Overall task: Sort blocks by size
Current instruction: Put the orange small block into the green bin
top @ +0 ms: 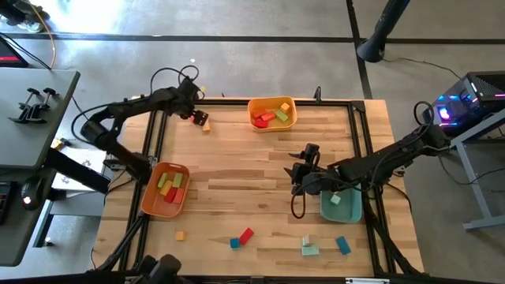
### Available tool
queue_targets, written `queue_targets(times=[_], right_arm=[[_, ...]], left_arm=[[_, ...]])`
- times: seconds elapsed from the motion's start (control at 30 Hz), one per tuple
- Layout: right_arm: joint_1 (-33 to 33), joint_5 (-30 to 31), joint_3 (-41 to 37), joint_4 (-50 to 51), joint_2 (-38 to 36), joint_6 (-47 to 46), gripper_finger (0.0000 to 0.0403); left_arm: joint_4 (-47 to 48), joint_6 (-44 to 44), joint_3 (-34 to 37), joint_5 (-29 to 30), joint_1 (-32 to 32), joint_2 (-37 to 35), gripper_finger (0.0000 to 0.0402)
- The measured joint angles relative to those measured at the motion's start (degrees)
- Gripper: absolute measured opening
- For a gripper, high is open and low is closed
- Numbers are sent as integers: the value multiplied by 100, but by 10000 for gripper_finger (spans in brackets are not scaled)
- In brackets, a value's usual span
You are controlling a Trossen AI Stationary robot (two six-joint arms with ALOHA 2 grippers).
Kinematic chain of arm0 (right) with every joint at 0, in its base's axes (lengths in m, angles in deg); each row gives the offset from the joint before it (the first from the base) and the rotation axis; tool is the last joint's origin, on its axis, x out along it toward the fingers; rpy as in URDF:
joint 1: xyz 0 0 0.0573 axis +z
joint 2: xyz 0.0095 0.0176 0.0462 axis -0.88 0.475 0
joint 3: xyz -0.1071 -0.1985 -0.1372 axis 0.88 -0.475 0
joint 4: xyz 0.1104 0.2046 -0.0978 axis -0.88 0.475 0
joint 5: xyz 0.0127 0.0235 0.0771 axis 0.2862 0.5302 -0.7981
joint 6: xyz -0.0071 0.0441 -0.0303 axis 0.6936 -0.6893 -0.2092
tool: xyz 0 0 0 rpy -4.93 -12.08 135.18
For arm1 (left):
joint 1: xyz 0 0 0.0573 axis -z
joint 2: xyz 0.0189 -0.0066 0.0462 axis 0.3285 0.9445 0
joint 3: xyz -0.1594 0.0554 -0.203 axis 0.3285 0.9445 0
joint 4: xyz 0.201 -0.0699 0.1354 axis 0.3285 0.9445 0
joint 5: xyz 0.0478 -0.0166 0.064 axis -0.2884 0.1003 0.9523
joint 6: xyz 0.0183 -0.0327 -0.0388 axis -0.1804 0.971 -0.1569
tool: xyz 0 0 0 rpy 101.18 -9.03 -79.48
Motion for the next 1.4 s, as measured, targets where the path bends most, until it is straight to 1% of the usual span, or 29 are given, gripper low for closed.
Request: queue_targets(times=[0.13,0.27,0.33,0.43,0.6,0.73,0.87,0.97,1.1,1.27,1.4], right_arm=[[-2,-69,0,-1,0,-1,243],[-2,-107,0,-4,0,-2,243],[0,-111,0,-13,0,-22,243],[0,-151,0,-11,0,-108,243],[0,-179,0,50,0,-273,243],[2,-196,0,109,0,-369,243],[5,-195,0,157,0,-467,243],[5,-195,0,153,0,-500,243],[5,-192,0,155,0,-593,243],[5,-203,0,297,0,-804,243],[15,-208,0,508,0,-994,243]], left_arm=[[-46,-231,-3,-4,-79,429,282],[-320,-298,-102,-74,-10,673,277],[-264,-304,-140,-84,4,776,269],[-314,-298,-214,-130,3,893,250],[-239,-260,-236,-304,50,977,205],[83,-254,-236,-319,150,948,166],[388,-258,-203,-38,331,734,134],[596,-191,-183,12,538,396,125],[935,-112,-196,51,880,-151,130],[1054,-5,-197,646,1282,-686,149],[993,207,-198,734,1572,-983,152]])
